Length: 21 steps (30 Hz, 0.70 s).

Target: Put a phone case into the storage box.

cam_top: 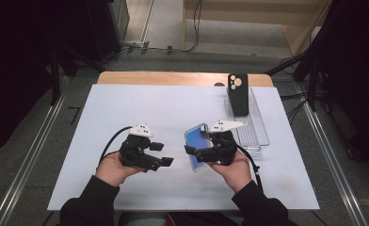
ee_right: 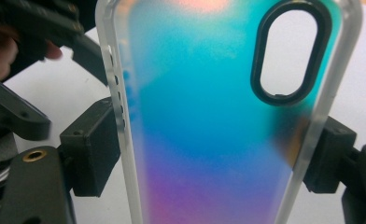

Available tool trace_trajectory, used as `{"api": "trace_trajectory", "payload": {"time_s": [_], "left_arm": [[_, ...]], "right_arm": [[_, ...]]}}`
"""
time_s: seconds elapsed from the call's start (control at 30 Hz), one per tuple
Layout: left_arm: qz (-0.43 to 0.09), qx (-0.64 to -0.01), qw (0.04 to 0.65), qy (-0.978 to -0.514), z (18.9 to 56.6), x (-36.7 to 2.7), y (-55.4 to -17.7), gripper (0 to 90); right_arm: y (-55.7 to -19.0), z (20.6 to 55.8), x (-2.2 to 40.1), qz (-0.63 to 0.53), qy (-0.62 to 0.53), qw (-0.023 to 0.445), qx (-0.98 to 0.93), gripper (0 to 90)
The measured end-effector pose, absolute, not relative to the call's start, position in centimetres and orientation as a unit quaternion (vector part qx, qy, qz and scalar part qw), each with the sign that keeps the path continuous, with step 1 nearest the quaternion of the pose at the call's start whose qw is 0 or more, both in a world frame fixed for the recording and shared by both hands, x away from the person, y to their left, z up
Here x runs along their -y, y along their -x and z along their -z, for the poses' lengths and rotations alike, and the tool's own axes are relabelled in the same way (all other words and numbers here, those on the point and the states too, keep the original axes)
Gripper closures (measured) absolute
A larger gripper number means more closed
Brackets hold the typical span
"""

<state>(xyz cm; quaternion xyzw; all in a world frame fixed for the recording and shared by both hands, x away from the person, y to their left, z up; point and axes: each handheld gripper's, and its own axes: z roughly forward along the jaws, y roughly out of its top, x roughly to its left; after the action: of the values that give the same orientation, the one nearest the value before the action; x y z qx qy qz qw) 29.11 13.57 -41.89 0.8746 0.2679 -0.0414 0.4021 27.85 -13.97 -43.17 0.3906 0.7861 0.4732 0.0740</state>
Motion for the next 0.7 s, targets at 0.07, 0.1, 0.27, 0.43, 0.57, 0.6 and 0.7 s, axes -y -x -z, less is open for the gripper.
{"api": "trace_trajectory", "payload": {"time_s": [0.07,0.1,0.27,0.43,0.57,0.6,0.7], "left_arm": [[0.042,-0.271,0.403,-0.873,42.5,-13.9,-29.1,29.3],[0.042,-0.272,0.404,-0.872,42.8,-14.1,-29.1,29.3],[0.051,-0.287,0.407,-0.866,43.7,-14.9,-29.1,29.3],[0.053,-0.29,0.407,-0.864,44.2,-15.7,-28.6,29.3],[0.054,-0.293,0.405,-0.864,44.6,-16.3,-28.2,29.3],[0.054,-0.291,0.406,-0.865,44.7,-16.4,-28.1,29.3],[0.059,-0.297,0.41,-0.86,44.8,-16.5,-28.0,29.3]], "right_arm": [[-27.9,43.0,14.3,-0.476,-0.39,0.073,-0.785,18.0],[-27.9,43.0,14.4,-0.477,-0.39,0.073,-0.784,18.1],[-28.0,42.7,15.1,-0.48,-0.391,0.07,-0.782,18.0],[-28.2,42.5,15.7,-0.483,-0.394,0.057,-0.78,18.0],[-28.3,42.2,16.1,-0.485,-0.391,0.05,-0.781,18.0],[-28.3,42.1,16.2,-0.486,-0.392,0.05,-0.78,18.0],[-28.4,41.9,16.5,-0.486,-0.391,0.045,-0.78,18.0]]}}
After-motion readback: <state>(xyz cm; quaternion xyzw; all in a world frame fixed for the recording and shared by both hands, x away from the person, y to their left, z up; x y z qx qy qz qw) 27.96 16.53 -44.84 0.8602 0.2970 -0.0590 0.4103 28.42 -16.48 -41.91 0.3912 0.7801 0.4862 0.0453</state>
